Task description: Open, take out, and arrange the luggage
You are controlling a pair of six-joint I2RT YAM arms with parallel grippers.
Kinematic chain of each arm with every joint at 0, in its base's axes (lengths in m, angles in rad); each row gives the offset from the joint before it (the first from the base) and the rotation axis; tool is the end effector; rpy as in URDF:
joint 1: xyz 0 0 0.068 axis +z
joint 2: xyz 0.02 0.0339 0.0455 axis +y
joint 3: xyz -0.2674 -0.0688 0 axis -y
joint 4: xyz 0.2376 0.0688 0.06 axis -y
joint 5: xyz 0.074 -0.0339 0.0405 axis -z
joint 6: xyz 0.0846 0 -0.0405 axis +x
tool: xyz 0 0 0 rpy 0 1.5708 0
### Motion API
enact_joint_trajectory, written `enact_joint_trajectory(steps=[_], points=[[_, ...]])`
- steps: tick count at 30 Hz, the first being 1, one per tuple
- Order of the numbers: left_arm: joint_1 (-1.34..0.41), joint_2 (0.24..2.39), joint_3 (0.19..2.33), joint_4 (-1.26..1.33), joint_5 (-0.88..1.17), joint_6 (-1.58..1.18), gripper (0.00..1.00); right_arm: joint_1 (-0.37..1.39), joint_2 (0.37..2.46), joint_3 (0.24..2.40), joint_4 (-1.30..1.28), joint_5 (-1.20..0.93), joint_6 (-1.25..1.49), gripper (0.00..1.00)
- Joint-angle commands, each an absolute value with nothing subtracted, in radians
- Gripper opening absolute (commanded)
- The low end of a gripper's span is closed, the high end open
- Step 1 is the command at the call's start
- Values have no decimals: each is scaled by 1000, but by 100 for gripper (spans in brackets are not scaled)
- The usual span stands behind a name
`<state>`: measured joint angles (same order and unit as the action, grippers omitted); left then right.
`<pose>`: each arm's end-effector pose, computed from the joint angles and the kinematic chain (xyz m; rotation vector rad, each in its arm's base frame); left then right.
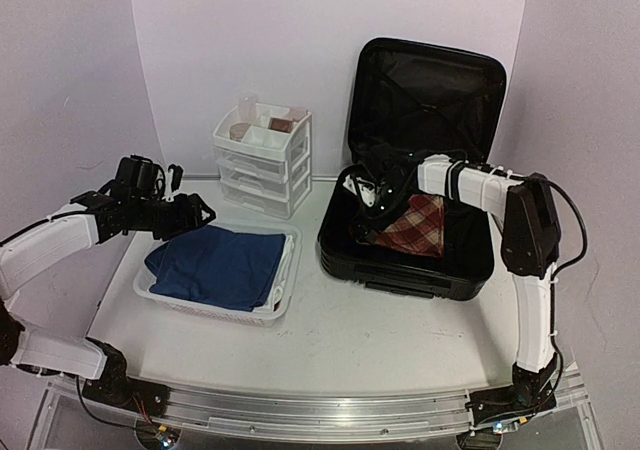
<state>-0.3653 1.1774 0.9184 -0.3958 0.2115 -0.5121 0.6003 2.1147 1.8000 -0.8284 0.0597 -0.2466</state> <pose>0.2616 -0.1191 0.2622 -0.0487 2.3043 -0.7031 0.3895 0.2605 0.1816 -1.0976 2.4780 0.0239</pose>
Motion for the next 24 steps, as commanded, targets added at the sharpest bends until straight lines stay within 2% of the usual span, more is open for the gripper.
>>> enact_joint_trajectory(steps=[1,6,15,20,24], points=[[-359,1228,994,-498,115,-433,71,622,2118,1819,-686,228,-112,98],[-360,1240,999,-416,216,-445,72,673,2206,1908,-698,440,-24,98],[-405,1390,1038,-325,273,-494,80,692,2311,1931,-665,429,-33,98],[-433,1451,1065,-341,285,-527,80,693,2366,1940,-663,570,-42,98],[-446,1441,1141,-476,232,-489,81,685,2385,1954,-641,622,-49,98]])
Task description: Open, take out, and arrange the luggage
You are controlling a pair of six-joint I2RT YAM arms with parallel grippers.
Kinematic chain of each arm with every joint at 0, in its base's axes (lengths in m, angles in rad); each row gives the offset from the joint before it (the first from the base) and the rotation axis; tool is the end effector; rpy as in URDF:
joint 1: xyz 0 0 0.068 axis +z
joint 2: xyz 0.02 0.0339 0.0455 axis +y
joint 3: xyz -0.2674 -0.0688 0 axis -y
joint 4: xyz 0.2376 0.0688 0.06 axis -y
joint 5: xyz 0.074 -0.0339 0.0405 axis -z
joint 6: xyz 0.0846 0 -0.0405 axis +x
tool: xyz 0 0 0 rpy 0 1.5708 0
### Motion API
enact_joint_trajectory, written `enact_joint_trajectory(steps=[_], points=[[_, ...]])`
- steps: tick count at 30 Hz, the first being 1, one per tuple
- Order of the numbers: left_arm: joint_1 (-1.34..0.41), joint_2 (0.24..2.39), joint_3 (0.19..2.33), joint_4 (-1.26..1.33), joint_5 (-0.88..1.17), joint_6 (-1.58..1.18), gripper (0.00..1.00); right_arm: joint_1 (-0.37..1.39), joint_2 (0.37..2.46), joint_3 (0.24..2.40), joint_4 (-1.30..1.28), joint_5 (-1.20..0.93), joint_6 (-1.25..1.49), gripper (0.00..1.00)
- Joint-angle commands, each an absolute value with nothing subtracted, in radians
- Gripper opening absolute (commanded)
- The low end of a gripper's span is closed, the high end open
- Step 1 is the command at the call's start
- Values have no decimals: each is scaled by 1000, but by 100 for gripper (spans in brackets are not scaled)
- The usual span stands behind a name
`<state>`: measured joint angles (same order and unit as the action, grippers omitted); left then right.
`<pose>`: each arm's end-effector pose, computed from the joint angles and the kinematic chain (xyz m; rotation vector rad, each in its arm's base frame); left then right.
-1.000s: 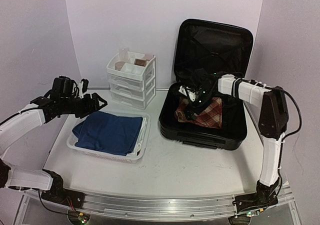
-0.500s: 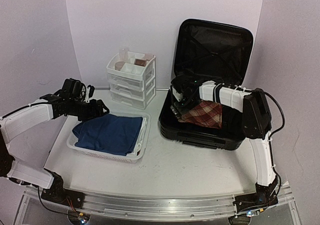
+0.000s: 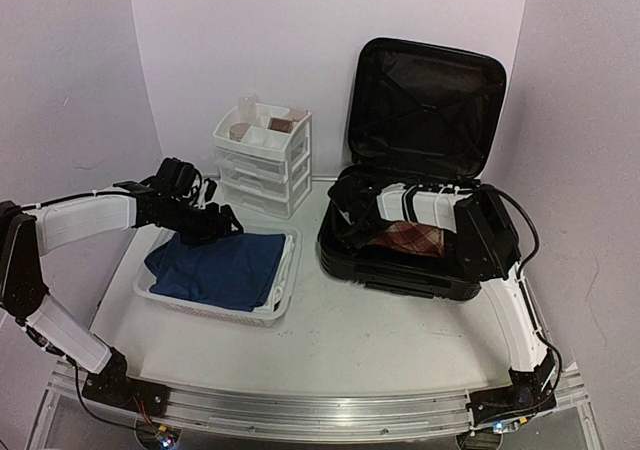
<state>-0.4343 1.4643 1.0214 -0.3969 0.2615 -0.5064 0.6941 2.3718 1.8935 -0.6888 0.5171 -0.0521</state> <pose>0.2955 -0.1612 0.2158 0.0357 2.5102 -0.7288 0.4176 0.2931 0.1078 -0.8046 2.4359 -0.4775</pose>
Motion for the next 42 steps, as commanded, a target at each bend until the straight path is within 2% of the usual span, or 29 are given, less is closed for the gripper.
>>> enact_joint_trajectory(steps=[1,3,4,6,9,10,11,13,19,26,29,33,42], points=[[-446,1434,1159,-500,222,-471,81,682,2387,1965,-641,629,-46,98],[-446,1426,1193,-554,196,-442,80,674,2383,1975,-641,623,-28,92],[-446,1425,1210,-578,187,-426,80,666,2379,1978,-641,608,-18,83],[-446,1428,1249,-631,173,-423,80,651,2370,1978,-640,600,-8,70],[-447,1427,1289,-673,176,-441,80,621,2364,1974,-648,544,-8,61],[-446,1426,1299,-685,172,-445,80,615,2364,1975,-656,545,-8,62],[-446,1423,1310,-696,165,-446,80,610,2361,1971,-660,551,-8,68],[-446,1421,1335,-720,151,-446,80,601,2358,1959,-662,573,-12,88],[-446,1428,1384,-758,146,-448,79,569,2369,1944,-663,482,-34,87],[-447,1423,1423,-774,141,-463,79,537,2325,1954,-685,270,-12,31],[-448,1416,1425,-775,136,-473,79,533,2274,1944,-695,209,-11,22],[-448,1425,1424,-775,150,-484,79,512,2222,1944,-710,123,9,2],[-450,1448,1462,-775,191,-498,79,450,2182,1887,-699,-78,41,0]])
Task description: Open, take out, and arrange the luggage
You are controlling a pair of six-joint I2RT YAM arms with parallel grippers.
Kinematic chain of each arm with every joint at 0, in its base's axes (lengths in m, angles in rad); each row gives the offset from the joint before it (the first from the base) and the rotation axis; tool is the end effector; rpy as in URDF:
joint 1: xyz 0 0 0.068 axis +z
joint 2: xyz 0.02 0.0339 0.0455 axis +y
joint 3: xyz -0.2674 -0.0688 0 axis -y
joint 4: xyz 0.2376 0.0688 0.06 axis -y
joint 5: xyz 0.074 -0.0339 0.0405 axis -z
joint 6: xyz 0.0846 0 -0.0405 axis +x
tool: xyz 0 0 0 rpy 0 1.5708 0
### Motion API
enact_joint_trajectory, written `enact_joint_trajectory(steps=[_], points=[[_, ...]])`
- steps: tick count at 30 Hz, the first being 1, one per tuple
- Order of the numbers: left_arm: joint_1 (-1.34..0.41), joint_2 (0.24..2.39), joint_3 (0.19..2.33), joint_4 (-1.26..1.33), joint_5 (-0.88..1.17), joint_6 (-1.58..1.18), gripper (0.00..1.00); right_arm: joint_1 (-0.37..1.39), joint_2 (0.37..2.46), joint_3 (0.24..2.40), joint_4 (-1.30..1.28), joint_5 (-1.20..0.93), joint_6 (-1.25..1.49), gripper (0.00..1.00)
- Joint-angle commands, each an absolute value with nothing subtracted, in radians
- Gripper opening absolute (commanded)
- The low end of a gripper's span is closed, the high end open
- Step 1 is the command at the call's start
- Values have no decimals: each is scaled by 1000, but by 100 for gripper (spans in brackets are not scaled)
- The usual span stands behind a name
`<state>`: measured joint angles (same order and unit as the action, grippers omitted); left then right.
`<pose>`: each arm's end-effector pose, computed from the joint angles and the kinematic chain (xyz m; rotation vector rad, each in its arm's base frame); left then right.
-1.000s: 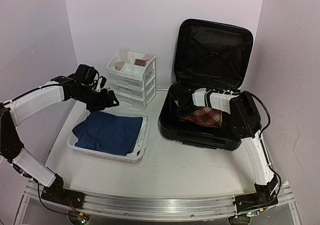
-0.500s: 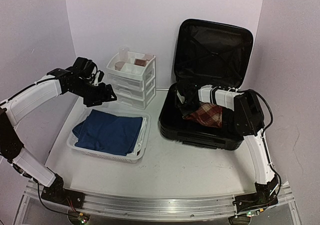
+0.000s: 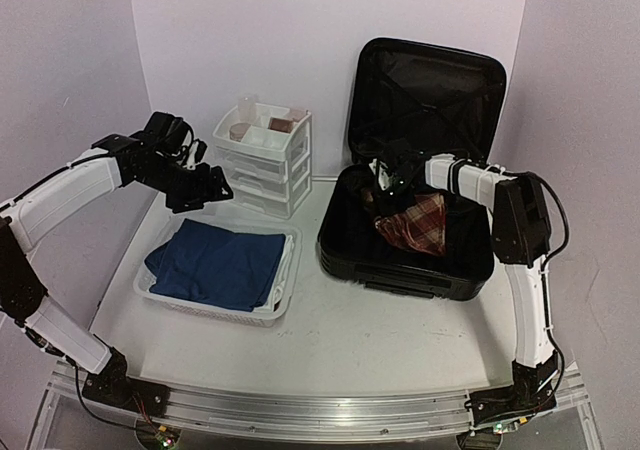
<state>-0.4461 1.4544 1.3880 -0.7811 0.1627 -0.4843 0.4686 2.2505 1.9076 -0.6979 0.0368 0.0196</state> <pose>0.2956 -0.1566 0.3051 0.0293 2.4992 -0.6060 0.4584 0.2285 0.1613 -0.5696 2.5531 0.1249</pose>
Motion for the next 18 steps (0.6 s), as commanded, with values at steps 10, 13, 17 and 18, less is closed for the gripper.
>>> enact_joint_trajectory(steps=[10,13,17,18], points=[[-450,1531,1575,-775,291,-524,78,406,2130,1834,-607,-234,56,0],[-467,1602,1648,-757,350,-523,78,393,2112,1827,-584,-274,54,0],[-504,1749,1807,-700,423,-623,77,393,2093,1814,-569,-310,31,0],[-516,1787,1854,-675,440,-673,77,393,2086,1807,-560,-317,30,0]])
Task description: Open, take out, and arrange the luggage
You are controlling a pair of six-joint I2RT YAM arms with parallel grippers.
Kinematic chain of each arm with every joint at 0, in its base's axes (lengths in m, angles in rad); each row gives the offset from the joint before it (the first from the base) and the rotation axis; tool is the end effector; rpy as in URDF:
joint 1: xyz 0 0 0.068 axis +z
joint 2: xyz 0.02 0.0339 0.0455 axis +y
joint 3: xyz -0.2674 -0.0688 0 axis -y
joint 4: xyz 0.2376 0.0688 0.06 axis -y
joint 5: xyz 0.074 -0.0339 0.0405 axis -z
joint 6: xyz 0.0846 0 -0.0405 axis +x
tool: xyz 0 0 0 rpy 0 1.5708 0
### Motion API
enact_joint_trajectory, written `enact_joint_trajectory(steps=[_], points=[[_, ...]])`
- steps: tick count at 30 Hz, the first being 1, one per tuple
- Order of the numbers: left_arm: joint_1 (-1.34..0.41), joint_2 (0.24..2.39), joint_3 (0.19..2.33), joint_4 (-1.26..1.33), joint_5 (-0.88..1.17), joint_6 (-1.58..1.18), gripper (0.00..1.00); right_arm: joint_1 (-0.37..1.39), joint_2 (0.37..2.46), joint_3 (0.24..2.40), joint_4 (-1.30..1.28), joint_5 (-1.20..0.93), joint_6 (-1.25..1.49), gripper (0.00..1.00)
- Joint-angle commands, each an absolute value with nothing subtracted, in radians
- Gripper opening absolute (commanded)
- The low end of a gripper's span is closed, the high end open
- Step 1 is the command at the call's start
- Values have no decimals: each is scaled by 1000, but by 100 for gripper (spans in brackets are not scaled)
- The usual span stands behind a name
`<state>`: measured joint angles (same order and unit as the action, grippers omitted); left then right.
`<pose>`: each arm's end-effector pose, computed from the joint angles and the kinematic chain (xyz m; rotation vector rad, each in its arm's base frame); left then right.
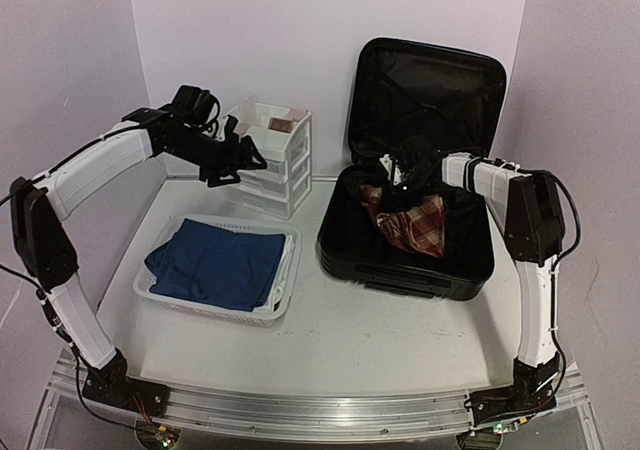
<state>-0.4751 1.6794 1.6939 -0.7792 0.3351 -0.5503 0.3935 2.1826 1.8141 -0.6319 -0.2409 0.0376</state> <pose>0.3401 -0.2062 0.3362 0.0846 2.4595 -0.8752 0.4551 0.2108 0.1713 -0.5502 2.5389 0.4698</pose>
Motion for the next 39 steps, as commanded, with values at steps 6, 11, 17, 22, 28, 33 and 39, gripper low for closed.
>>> enact_joint_trajectory(steps=[6,11,17,22,28,33,39], points=[[-590,2027,2066,-548,449,-989,77,388,2030,1728,-517,-355,8,0],[-686,2225,2225,-466,403,-1277,79,388,1982,1621,-444,-404,8,0],[-772,2349,2315,-498,224,-1347,89,387,1924,1527,-378,-434,-8,0],[-829,2460,2440,-572,165,-1414,89,387,1872,1466,-348,-436,-49,0],[-858,2515,2462,-587,108,-1525,94,388,1818,1394,-319,-459,-79,0],[-867,2550,2478,-581,51,-1595,97,387,1777,1337,-296,-471,-92,0],[-867,2494,2365,-379,72,-1646,94,388,1766,1310,-277,-486,-95,0]])
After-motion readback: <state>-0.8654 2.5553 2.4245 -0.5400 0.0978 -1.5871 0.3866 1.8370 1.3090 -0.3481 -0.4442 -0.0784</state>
